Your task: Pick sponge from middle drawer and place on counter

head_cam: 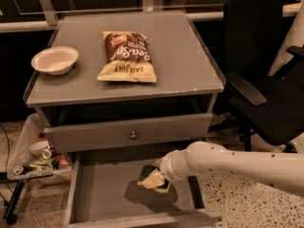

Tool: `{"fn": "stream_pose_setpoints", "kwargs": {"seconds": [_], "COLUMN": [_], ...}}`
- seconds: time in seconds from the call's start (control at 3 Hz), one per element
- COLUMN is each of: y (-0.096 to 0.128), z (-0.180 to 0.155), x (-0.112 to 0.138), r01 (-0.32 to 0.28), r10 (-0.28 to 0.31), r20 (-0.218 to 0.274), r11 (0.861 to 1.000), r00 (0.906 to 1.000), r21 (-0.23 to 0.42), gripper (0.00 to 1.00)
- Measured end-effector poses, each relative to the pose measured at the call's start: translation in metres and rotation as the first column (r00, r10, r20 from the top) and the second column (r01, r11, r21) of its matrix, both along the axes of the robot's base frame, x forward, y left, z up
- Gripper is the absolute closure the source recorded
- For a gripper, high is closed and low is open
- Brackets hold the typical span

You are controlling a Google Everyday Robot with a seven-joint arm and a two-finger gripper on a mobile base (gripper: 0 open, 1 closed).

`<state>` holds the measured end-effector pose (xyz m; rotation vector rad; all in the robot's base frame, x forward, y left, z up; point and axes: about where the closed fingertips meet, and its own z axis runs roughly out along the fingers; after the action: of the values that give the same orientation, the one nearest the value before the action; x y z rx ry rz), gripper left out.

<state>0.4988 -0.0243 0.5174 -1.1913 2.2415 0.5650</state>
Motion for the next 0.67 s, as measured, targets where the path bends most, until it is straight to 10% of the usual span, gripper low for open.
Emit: {"fn": "stream_pose_setpoints", "kwargs": {"seconds": [0.67], "y": [-0.0250], "z": [0.0575], "x": [-0.0049], "r01": [0.064], "r10": [-0.062], "r20": [0.043], "r11": [0.996], "r00": [0.9972], "r21": [-0.062], "gripper": [1.00]}}
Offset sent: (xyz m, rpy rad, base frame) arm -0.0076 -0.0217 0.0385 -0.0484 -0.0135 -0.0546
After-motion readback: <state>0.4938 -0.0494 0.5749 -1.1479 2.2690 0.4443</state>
